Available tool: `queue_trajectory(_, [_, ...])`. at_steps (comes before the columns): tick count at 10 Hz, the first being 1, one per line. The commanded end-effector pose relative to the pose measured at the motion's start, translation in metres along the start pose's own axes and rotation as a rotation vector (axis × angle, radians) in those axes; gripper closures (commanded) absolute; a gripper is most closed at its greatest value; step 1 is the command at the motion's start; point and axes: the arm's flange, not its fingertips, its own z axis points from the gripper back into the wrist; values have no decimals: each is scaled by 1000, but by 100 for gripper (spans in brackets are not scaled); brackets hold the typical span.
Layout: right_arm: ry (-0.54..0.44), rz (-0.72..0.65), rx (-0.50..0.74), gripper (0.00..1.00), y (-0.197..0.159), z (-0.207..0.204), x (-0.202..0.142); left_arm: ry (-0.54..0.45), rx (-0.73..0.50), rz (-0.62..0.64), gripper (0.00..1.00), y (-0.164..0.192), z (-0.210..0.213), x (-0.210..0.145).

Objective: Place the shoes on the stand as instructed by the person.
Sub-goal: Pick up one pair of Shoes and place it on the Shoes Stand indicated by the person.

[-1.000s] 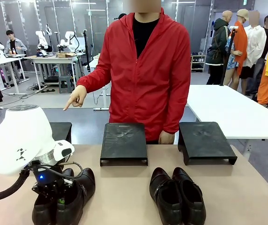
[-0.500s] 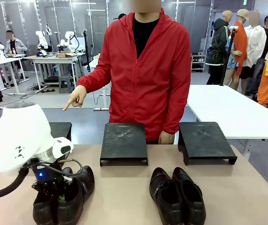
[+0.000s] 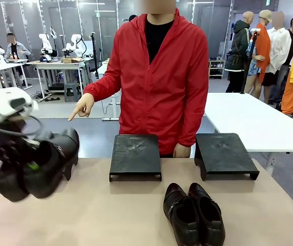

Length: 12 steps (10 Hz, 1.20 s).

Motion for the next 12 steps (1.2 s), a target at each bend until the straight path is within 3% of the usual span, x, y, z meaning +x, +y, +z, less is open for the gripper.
queue_trajectory(1, [-13,8,11,0,1,1,2,-41,36,-30,100,28,6,23])
queue_trajectory(3, [-13,8,11,0,1,1,2,-62,52,-36,100,37,12,26])
queue_trajectory(4, [-13,8,11,0,1,1,2,-128,34,-28,100,39,20,26])
queue_trajectory(5, [-13,8,11,0,1,1,2,-29,41,-17,100,43,9,18])
queue_trajectory(8, [-13,8,11,0,1,1,2,-29,41,-17,100,43,9,18])
queue_trajectory(9, [-13,8,11,0,1,1,2,-20,44,-15,93,45,1,16])
queue_trajectory(10, [-13,8,11,0,1,1,2,-76,96,75,93,51,-4,26])
queue_trajectory(12, [-13,8,11,0,1,1,2,-142,95,46,93,55,-13,60])
